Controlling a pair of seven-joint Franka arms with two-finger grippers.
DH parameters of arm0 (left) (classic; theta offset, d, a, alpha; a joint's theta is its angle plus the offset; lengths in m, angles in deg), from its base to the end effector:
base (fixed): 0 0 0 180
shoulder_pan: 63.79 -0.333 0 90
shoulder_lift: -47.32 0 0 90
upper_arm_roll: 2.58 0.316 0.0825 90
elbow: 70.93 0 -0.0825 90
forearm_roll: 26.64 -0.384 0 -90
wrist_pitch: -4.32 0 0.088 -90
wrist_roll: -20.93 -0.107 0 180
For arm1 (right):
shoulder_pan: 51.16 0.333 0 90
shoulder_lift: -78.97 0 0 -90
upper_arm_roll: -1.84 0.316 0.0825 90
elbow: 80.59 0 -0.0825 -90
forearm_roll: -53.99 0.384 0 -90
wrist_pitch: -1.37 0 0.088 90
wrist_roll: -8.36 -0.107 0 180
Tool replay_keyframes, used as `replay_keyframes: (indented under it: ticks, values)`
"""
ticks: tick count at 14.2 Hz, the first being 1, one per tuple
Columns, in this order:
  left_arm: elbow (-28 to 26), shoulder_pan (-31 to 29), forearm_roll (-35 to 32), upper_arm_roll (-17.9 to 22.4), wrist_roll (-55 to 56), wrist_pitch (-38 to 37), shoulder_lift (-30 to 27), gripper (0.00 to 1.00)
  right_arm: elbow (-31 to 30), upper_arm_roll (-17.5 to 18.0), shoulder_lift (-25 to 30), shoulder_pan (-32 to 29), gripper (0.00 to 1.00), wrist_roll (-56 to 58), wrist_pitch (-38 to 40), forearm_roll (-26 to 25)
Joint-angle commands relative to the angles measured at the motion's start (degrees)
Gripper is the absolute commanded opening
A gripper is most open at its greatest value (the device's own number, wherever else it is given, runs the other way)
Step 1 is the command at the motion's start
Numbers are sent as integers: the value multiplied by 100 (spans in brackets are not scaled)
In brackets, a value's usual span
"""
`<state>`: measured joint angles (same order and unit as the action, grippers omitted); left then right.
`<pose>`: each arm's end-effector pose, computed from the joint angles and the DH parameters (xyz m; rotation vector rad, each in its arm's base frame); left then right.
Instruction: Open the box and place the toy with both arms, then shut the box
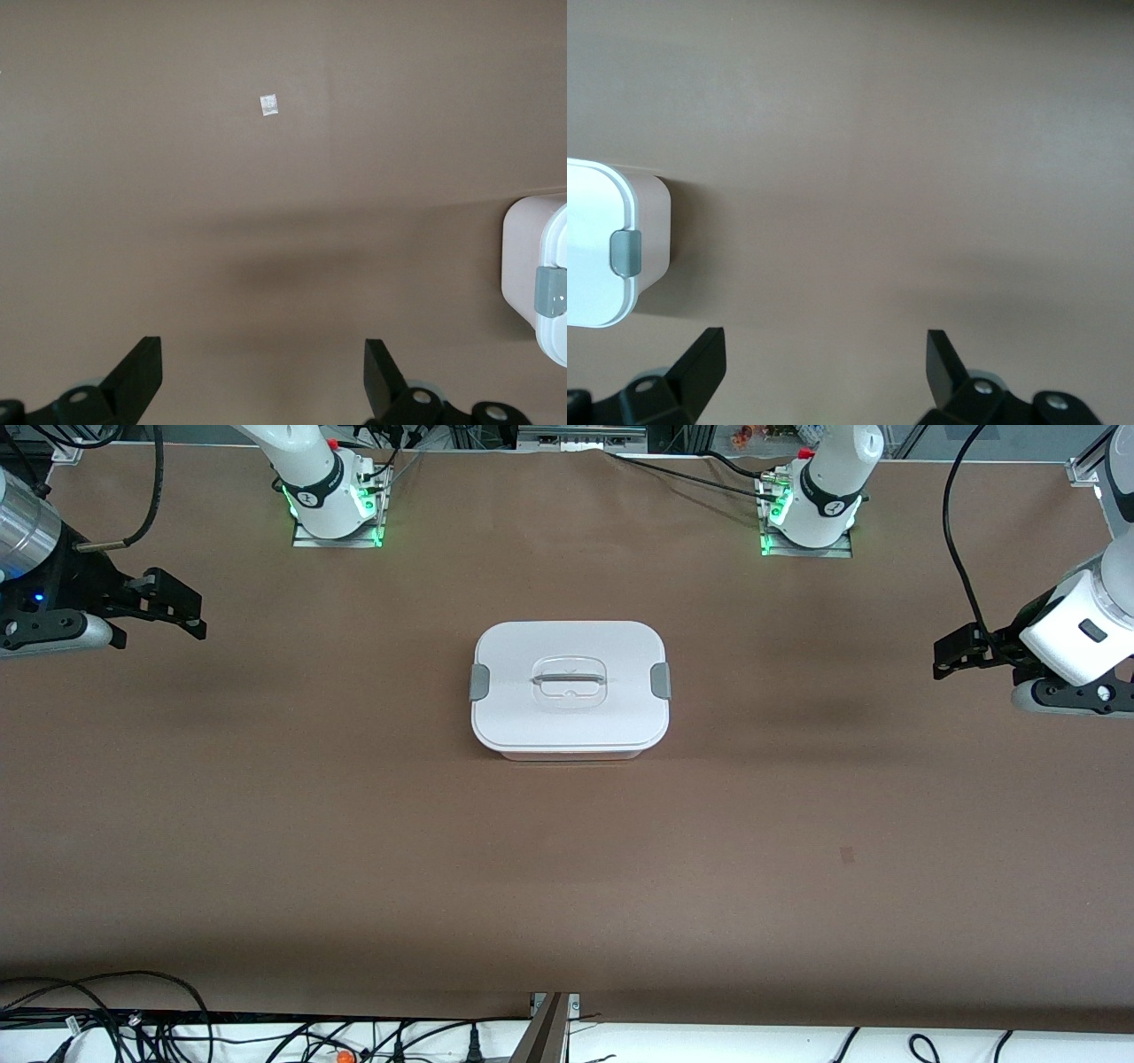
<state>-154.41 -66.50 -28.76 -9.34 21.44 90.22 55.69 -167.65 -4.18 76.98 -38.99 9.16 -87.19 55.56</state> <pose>0.5894 -0.0324 0.5887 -3.1122 0.0944 0.1589 0.5593 0.0644 0.6272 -3.1124 -0.1900 0.0148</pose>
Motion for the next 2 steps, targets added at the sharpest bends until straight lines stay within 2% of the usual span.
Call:
replay_keyframes:
  ticks: [1,2]
  values:
    - [77,-2,80,-36,36,-38,-19,100,57,66,5,-84,100,-53,5,80]
    - [165,7,80,-36,37,-38,33,100,57,66,5,-84,100,-53,5,80]
